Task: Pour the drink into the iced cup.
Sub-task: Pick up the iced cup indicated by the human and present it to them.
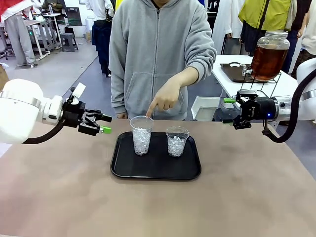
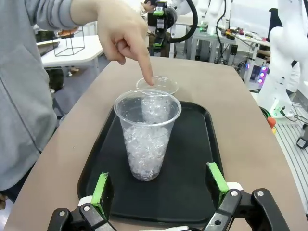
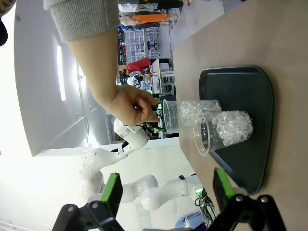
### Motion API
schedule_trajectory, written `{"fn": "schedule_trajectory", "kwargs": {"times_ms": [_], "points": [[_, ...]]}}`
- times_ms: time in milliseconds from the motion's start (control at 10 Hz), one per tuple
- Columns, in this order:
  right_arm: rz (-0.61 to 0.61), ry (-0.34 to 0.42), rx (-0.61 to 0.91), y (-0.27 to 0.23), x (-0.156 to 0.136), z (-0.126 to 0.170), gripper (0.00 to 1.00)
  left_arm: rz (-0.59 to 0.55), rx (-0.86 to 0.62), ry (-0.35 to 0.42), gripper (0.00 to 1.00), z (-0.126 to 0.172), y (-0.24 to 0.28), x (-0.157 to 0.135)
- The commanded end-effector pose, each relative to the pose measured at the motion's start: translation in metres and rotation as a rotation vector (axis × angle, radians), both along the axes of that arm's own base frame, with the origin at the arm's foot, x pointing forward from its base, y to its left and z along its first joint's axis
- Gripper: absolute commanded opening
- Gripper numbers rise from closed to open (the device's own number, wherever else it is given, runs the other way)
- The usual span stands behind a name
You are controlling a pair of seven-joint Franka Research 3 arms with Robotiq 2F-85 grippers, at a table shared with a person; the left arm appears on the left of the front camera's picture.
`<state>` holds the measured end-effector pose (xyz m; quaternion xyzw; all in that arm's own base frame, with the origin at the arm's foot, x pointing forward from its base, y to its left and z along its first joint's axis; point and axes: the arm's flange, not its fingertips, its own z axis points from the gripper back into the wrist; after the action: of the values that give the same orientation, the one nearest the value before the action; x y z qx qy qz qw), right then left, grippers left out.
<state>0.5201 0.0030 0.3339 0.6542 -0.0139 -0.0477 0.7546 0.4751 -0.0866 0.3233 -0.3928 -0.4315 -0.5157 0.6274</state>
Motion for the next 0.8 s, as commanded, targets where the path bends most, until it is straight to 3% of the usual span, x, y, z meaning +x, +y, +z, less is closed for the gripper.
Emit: {"fn": "schedule_trajectory", "kwargs": {"times_ms": [0,400,700], "points": [[-0.001,-0.002,0.001,0.0,0.0,0.001,1.0,0.018,-0.002,0.014,1.0,0.002,0.0,0.003],[-0.001,-0.002,0.001,0.0,0.0,0.001,1.0,-0.085,-0.007,-0.083,1.0,-0.005,-0.018,-0.002],[-0.001,-0.002,0.001,0.0,0.0,0.001,1.0,-0.101,-0.011,-0.097,1.0,-0.017,-0.027,0.005]]}}
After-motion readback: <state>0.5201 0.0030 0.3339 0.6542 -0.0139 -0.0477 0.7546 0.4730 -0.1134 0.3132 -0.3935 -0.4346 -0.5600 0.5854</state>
